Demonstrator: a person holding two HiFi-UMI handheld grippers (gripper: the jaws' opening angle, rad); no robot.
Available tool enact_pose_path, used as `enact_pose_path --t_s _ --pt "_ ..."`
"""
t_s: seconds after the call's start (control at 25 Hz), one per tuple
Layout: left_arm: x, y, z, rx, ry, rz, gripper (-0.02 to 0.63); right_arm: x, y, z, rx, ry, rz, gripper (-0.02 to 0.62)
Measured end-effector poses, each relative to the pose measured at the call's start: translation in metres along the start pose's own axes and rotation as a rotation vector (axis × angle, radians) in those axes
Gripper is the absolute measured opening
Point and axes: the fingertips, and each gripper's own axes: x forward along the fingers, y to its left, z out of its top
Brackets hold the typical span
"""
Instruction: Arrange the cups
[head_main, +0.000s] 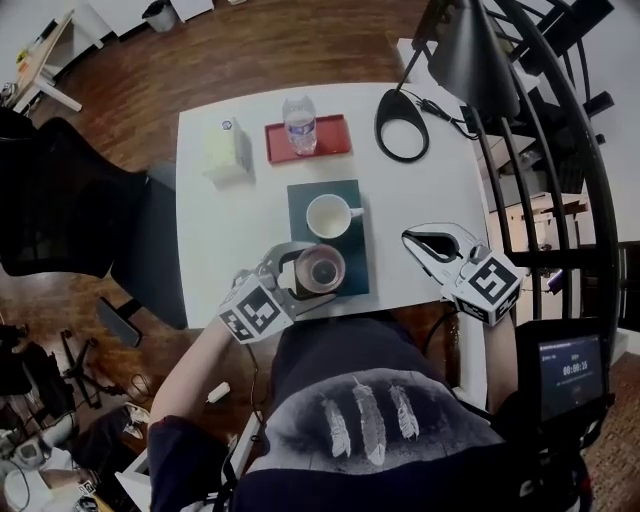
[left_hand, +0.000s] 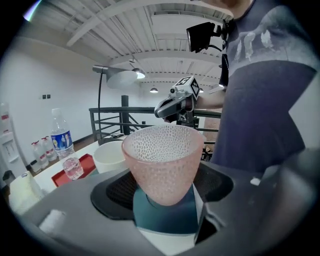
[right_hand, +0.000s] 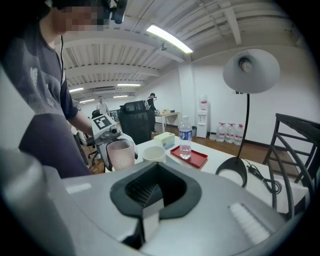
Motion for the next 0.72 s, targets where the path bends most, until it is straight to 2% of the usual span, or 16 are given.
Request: enact_pose_path --t_s 0.2,0.48,0.64,0.72 --pt "0.016 -0.005 0.001 0.024 -0.023 -0.054 0.365 -0.005 -0.001 -0.007 0.013 0.000 -0.011 0.003" --pt "0.031 -0.011 -0.013 0.059 0.026 -0.084 0.368 -0.007 -0.002 -0.010 0.019 0.007 -0.014 0.003" --pt "0.033 -0.011 -0.015 0.019 0.010 -0.093 0.374 -0.003 0.000 -0.007 0.016 0.006 -0.005 0.003" --pt "0.034 -0.012 -0.019 0.003 0.025 -0.100 0.425 -0.002 0.002 -0.006 0.013 0.000 0.007 0.003"
